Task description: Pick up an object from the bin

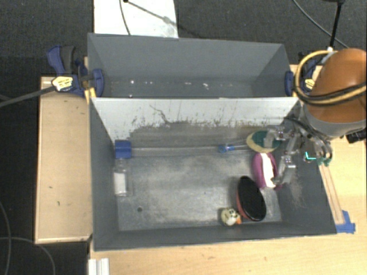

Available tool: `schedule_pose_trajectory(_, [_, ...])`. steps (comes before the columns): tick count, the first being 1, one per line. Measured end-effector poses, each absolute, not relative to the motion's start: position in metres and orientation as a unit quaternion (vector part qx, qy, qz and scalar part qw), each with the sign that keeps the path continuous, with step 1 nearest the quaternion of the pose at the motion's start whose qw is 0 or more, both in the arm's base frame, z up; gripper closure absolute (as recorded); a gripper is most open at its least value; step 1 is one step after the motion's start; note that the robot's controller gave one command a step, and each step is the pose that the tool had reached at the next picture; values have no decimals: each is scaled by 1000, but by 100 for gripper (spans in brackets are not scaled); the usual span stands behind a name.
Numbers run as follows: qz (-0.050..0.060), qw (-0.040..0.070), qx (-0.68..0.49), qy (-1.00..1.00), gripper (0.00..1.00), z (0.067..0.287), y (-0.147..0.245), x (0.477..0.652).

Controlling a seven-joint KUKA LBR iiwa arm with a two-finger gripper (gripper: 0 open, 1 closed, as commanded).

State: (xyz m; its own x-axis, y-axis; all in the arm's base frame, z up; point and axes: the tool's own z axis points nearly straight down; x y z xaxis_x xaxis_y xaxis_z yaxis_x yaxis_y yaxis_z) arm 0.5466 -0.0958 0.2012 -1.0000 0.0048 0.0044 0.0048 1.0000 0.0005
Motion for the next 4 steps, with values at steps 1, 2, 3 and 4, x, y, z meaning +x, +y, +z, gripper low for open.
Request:
schedule_pose_trajectory(1, [1, 2, 240, -971, 0, 73, -57, 516])
schedule_pose_trajectory(2, [1, -3, 332, -943, 0, 102, -59, 508])
schedule_pose_trajectory(3, [0, -3, 407, -913, 0, 113, -65, 527])
schedule_pose_trajectory(4, [0, 0, 483, -875, 0, 70, -73, 541])
